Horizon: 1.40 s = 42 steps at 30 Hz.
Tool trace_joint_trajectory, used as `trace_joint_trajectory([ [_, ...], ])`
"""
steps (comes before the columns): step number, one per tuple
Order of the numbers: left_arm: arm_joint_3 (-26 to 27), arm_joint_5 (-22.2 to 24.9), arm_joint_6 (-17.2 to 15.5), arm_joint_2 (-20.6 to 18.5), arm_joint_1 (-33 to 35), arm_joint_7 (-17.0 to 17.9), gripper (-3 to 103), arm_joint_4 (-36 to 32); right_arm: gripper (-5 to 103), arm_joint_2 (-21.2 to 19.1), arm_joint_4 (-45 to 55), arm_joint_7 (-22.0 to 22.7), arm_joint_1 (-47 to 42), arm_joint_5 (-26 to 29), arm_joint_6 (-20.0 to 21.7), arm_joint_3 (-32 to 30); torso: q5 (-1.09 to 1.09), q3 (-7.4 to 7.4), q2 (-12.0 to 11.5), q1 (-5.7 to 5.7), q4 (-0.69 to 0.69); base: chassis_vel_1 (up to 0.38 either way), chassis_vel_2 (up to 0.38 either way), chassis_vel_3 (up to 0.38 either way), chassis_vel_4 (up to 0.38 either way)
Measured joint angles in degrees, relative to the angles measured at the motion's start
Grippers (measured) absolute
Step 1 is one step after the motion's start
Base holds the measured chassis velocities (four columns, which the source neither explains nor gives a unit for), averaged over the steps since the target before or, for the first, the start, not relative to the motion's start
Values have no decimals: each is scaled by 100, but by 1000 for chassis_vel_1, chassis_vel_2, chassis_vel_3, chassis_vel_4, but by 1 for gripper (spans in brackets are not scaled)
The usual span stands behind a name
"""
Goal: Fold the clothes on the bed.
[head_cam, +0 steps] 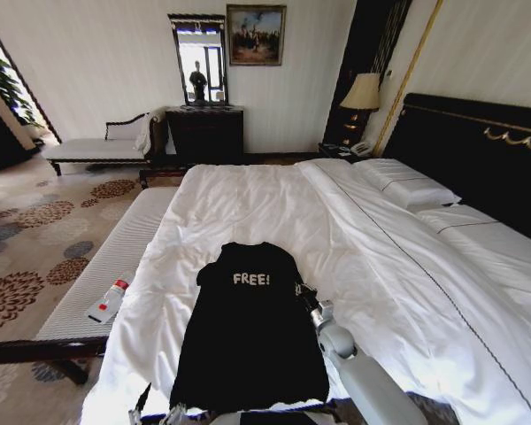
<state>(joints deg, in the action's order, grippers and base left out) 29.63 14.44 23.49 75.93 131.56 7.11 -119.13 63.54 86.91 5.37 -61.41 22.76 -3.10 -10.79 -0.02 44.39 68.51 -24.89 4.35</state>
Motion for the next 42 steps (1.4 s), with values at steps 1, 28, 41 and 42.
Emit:
trace_joint_trajectory([
  [1, 0, 0, 4, -2, 1, 0, 98, -2, 0, -44, -36, 5, 68, 24, 7, -4, 2, 0, 0, 0, -1, 0, 0, 0, 0],
  [28, -7, -27, 36, -1, 34, -14, 94, -28, 0, -291, -953, 223, 751, -84, 678, -75, 2, -1, 0, 0, 1, 0, 0, 0, 0],
  [41, 18, -34, 46, 25, 77, -21, 98, -39, 0, -175, -991, 532, 706, 401, 1435, 6, 2, -1, 0, 0, 0, 0, 0, 0, 0],
  [42, 18, -33, 46, 25, 75, -22, 98, -33, 0, -215, -938, 548, 658, 401, 1516, -9, 2, -1, 0, 0, 0, 0, 0, 0, 0],
])
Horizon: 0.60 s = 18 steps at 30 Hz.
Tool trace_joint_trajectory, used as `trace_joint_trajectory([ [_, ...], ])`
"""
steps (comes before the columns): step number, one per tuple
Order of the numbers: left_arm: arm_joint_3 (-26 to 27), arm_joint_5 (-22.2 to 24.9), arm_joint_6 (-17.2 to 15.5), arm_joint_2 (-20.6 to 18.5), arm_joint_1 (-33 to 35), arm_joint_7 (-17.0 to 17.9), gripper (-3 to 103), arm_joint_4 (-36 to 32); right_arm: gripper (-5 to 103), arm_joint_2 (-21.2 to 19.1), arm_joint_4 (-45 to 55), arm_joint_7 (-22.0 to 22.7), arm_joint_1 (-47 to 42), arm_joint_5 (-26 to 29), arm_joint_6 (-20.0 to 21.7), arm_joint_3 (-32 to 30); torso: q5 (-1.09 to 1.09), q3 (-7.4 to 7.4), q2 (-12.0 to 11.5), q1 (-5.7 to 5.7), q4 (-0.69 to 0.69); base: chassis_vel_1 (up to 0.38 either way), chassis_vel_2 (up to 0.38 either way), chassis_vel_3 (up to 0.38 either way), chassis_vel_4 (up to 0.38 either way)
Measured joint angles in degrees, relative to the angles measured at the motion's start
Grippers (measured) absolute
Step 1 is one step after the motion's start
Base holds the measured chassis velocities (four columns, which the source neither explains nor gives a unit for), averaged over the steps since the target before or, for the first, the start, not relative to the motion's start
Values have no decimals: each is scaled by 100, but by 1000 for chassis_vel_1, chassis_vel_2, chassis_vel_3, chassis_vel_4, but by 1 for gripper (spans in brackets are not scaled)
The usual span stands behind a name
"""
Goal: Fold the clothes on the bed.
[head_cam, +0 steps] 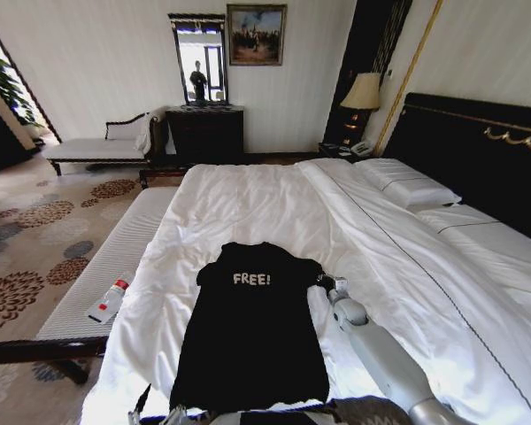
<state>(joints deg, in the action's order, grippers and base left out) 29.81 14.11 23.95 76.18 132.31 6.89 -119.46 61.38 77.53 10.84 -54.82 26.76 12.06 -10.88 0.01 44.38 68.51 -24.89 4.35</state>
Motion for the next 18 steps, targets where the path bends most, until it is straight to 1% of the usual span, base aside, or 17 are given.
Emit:
trace_joint_trajectory([
  [4, -11, 0, -2, -3, -25, 0, 98, 6, 0, -84, 75, 15, -101, -16, 124, -45, 0, 0, 0, 0, 0, 0, 0, 0, 0],
  [12, -6, 19, -29, -44, -42, 0, 98, -2, 0, -155, 293, 21, -241, -19, 217, -52, 0, 0, 0, 0, 0, 0, 0, 0, 0],
  [15, 35, 116, -186, -151, -161, 2, 98, -104, -1, -146, 328, 36, -268, -30, 205, -36, 0, 0, 0, 0, -1, 0, 0, 0, 0],
  [16, 35, 116, -186, -151, -161, 2, 98, -104, -1, -146, 328, 36, -268, -30, 205, -36, 0, 0, 0, 0, -1, 0, 0, 0, 0],
  [17, 96, 215, -381, -301, -374, 33, 97, -185, 10, -113, 351, 85, -298, -30, 130, -68, -2, 0, 0, 0, -2, 0, 0, 0, 0],
  [18, 126, 285, -495, -398, -494, 64, 98, -214, 10, -102, 378, 104, -325, -30, 86, -103, -1, 0, 0, 0, -2, 0, 0, 0, 0],
])
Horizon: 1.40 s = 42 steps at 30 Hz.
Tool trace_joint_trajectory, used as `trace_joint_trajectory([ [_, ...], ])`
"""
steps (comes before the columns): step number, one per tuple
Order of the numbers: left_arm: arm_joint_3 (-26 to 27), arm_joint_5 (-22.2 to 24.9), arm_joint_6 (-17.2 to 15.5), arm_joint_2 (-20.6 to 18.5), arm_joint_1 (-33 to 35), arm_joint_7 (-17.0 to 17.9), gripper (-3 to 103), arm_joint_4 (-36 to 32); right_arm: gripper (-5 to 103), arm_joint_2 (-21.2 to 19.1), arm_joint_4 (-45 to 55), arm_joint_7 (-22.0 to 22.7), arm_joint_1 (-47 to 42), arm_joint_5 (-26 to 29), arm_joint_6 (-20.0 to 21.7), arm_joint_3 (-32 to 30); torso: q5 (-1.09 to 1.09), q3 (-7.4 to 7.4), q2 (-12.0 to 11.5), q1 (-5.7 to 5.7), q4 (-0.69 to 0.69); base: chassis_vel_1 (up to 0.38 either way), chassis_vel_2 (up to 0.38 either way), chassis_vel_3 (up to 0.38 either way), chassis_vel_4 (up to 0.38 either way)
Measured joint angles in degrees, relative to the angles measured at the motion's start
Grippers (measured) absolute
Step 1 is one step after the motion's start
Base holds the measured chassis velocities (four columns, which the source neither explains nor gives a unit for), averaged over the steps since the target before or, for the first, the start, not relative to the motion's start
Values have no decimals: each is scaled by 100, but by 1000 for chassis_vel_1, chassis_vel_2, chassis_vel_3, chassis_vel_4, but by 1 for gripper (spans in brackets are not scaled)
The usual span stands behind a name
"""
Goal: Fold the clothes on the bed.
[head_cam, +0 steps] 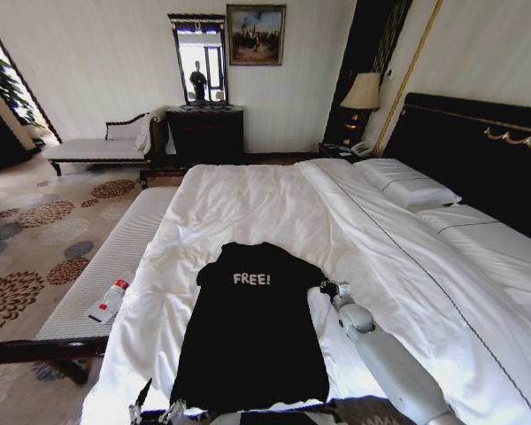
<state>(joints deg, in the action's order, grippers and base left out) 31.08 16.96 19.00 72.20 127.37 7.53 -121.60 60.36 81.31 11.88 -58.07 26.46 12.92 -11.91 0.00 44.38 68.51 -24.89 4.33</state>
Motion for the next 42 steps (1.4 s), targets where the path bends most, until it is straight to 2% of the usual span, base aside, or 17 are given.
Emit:
trace_joint_trajectory([
  [4, 106, 311, -567, -423, -731, 144, 100, -29, 26, -2, 242, 45, -220, 2, -162, -214, 1, 0, 0, 0, 3, 0, 0, 0, 0],
  [6, 70, 536, -1158, -575, -1445, 212, 100, -62, 37, -51, 523, 64, -492, 2, -256, -411, 2, 1, 0, 0, 3, 0, 0, 0, 0],
  [7, 70, 536, -1158, -575, -1445, 212, 100, -62, 37, -51, 523, 64, -492, 2, -256, -411, 2, 1, 0, 0, 3, 0, 0, 0, 0],
  [8, -35, 693, -1406, -665, -1774, 312, 100, -61, 42, -71, 670, 78, -638, 3, -282, -492, 4, 1, 0, 0, -1, 0, 0, 0, 0],
  [10, -290, 1055, -1884, -918, -2572, 579, 100, 49, 48, -93, 946, 128, -913, 2, -321, -652, 1, 0, 0, 0, 4, 0, 0, 0, 0],
  [14, -439, 1333, -2150, -1101, -3445, 709, 100, 442, 64, -88, 1261, 228, -1194, 1, -329, -737, 2, 1, 0, -1, 8, 0, 0, 0, 0],
  [16, -399, 1630, -2322, -1110, -3890, 790, 100, 754, 70, -74, 1355, 237, -1277, 1, -329, -720, 2, 1, 0, -1, -3, 0, 0, 0, 0],
  [18, -423, 1824, -2435, -1110, -4334, 826, 100, 1127, 80, -47, 1374, 243, -1352, -2, -331, -704, 0, 1, 0, -1, -2, 0, 0, 0, 0],
  [19, -423, 1824, -2435, -1110, -4334, 826, 100, 1127, 80, -47, 1374, 243, -1352, -2, -331, -704, 0, 1, 0, -1, -2, 0, 0, 0, 0],
  [21, -507, 1682, -2431, -1143, -4576, 698, 102, 1452, 91, -26, 1358, 258, -1366, -4, -334, -654, 2, 0, 0, -1, 7, 0, 0, 0, 0],
  [25, -584, 1377, -2375, -1195, -4699, 442, 98, 1925, 99, 25, 1348, 263, -1368, -5, -335, -594, 0, 1, -1, -1, -3, 0, 0, 0, 0],
  [29, -829, 939, -2174, -1318, -4958, 90, 81, 2455, 100, 146, 1297, 261, -1427, -33, -339, -572, 2, 1, 0, -1, 4, 0, 0, 0, 0],
  [31, -896, 840, -2102, -1345, -5005, 14, 81, 2538, 100, 173, 1283, 260, -1427, -44, -343, -560, 1, 0, 0, 0, 5, 0, 0, 0, 0],
  [34, -1123, 429, -1729, -1399, -5187, -244, 64, 2847, 100, 247, 1254, 259, -1399, -51, -344, -531, 0, 0, 0, -1, 1, 0, 0, 0, 0],
  [35, -1123, 429, -1729, -1399, -5187, -244, 64, 2847, 100, 247, 1254, 259, -1399, -51, -344, -531, 0, 0, 0, -1, 1, 0, 0, 0, 0],
  [38, -1307, 320, -1667, -1416, -5318, -321, 49, 2939, 100, 245, 1224, 259, -1379, -50, -344, -530, 1, 0, 0, -1, 1, 0, 0, 0, 0],
  [42, -1469, 305, -1659, -1410, -5490, -328, 45, 3037, 100, 229, 1205, 260, -1358, -45, -344, -532, 0, 0, 0, 0, 2, 0, 0, 0, 0],
])
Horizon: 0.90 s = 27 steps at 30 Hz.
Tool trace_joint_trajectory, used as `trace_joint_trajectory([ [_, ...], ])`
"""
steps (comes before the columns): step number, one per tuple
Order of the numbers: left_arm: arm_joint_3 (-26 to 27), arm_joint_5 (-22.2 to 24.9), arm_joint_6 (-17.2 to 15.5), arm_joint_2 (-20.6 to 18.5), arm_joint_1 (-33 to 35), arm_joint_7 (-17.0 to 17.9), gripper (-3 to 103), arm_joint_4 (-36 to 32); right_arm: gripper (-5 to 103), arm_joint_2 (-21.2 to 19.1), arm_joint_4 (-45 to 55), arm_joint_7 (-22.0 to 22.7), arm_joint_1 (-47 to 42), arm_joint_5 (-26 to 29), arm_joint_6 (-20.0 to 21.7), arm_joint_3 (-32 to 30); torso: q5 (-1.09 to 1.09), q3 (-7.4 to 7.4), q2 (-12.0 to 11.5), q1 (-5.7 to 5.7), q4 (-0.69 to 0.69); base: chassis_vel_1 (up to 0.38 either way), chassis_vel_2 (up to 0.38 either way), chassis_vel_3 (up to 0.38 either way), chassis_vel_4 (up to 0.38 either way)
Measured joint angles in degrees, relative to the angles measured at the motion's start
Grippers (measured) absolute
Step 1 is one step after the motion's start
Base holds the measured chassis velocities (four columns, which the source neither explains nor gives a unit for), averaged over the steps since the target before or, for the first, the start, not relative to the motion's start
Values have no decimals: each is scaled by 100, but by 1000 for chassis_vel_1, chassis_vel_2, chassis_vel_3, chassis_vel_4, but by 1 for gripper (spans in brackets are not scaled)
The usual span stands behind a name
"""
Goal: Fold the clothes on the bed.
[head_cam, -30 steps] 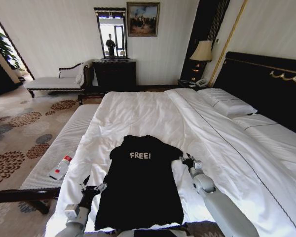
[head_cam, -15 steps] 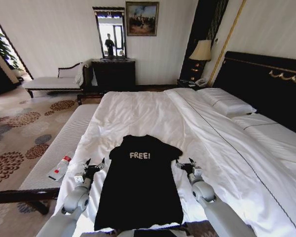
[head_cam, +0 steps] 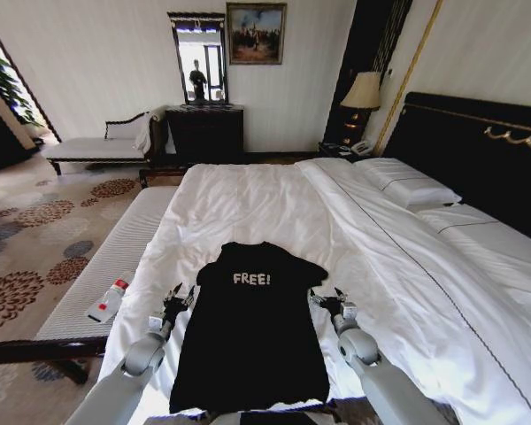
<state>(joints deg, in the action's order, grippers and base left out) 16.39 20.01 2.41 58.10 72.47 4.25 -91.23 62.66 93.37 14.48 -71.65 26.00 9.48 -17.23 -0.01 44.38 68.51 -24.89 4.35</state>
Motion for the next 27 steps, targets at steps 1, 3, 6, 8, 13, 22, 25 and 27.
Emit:
trace_joint_trajectory([
  [1, -45, 0, 2, 2, -46, 0, 45, 27, 100, -3, -1, 0, 4, 2, 0, -1, 1, 0, 0, 0, -1, 0, 0, 0, 0],
  [3, -159, 2, 11, 3, -162, 0, 44, 88, 100, -5, -1, 2, 13, 6, 3, -4, 1, 0, 0, 0, 1, 0, 0, 0, 0],
  [6, -263, 14, 13, -16, -256, 0, 44, 136, 100, -5, -1, 8, 27, 11, 10, -5, 1, 0, 0, 0, 0, 0, 0, 0, 0],
  [8, -336, 28, 13, -45, -321, 3, 44, 179, 100, -9, -1, 12, 39, 15, 12, -14, 0, 0, 0, 0, -1, 0, 0, 0, 0],
  [13, -416, 43, 13, -83, -321, 10, 45, 170, 100, -67, -3, 7, 70, 20, 16, -15, 0, 0, 0, 0, 0, 0, 0, 0, 0],
  [22, -363, -29, 16, -74, -82, 31, 46, 82, 100, -93, -68, -17, 196, 19, 17, 23, 1, 0, 0, 1, -1, 0, 0, 0, 0],
  [25, -357, -9, 16, -76, -156, 40, 46, 107, 100, -57, -64, -22, 213, 20, 17, 39, 0, 0, 0, 0, -1, 0, 0, 0, 0],
  [27, -360, -5, 16, -76, -173, 41, 46, 116, 100, -55, -64, -22, 213, 20, 17, 39, 1, 0, 0, 0, 0, 0, 0, 0, 0],
])
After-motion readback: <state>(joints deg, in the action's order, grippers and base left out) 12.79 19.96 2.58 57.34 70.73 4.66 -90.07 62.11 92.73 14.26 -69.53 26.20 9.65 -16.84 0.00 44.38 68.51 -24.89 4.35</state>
